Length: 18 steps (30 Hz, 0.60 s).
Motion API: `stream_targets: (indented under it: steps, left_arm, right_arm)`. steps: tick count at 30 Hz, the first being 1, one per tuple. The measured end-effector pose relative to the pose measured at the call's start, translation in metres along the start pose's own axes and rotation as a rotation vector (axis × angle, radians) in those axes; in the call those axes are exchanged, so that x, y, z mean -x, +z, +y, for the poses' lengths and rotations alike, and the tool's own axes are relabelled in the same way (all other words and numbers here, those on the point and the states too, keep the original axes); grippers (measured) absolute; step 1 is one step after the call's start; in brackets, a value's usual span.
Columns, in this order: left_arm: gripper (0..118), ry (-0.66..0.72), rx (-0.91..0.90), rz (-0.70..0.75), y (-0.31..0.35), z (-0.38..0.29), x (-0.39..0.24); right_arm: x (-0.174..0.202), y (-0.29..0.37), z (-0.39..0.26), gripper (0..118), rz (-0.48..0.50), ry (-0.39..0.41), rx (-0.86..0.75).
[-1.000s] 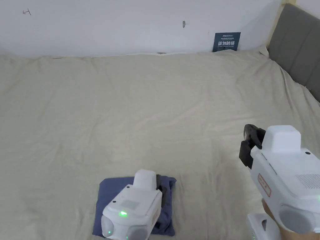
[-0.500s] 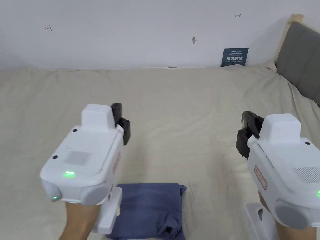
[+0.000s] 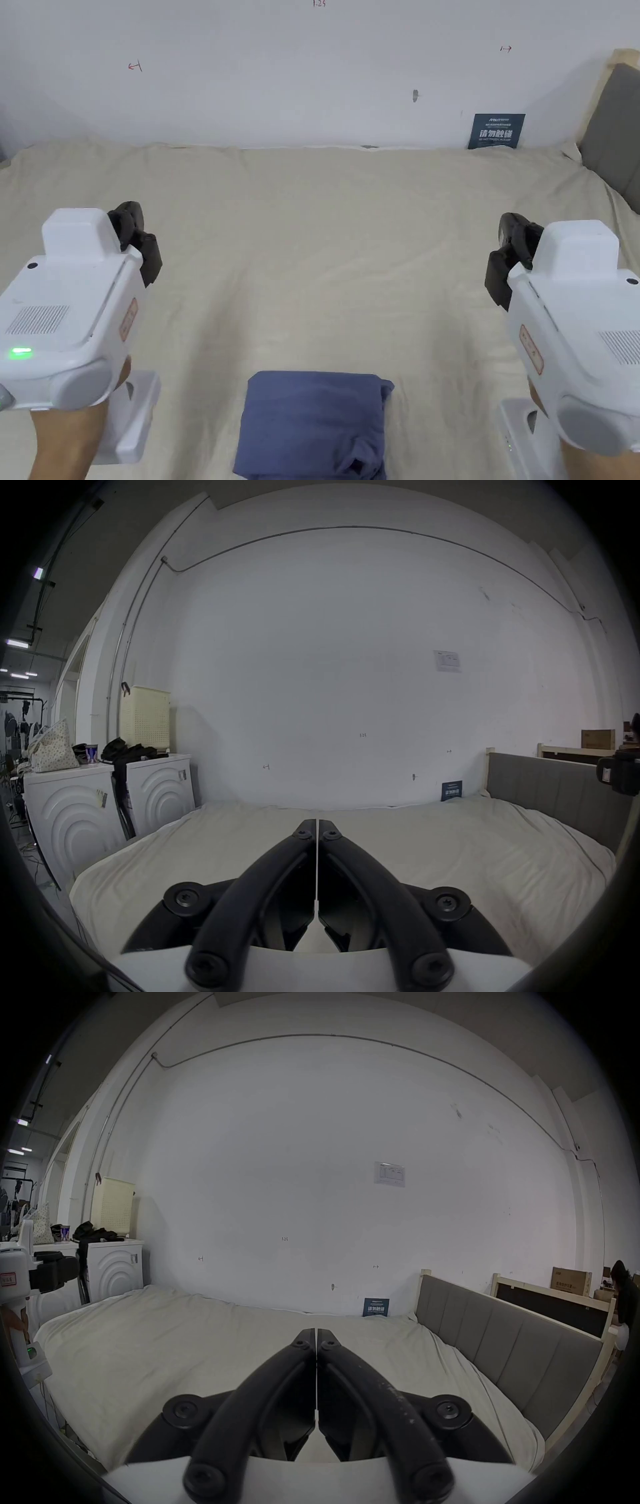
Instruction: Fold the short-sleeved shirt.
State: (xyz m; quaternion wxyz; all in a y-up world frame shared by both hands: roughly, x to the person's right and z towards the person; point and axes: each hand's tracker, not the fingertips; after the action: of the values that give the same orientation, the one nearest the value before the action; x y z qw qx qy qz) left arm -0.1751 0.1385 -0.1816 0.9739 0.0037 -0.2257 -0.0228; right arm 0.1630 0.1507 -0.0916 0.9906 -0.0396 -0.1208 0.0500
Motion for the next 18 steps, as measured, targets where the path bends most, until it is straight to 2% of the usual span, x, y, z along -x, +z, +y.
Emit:
stream_targets:
  steps: [2,3,18]
  left_arm:
    - [1,-0.003,0.002,0.012,0.0019,-0.0013,0.0027]
    - [1,-0.051,-0.032,0.014,0.0033,-0.0007,0.0041]
    - [1,0.008,-0.004,-0.003,0.0045,-0.0029,0.0063]
  right_arm:
    - [0.0017,-0.0001,-0.0001,3,0.004,-0.001,0.000]
    - [0.0026,-0.0002,0.0000,3,0.008,-0.002,0.001]
    - [0.0085,-0.0004,0.0003,3,0.018,0.002,0.002]
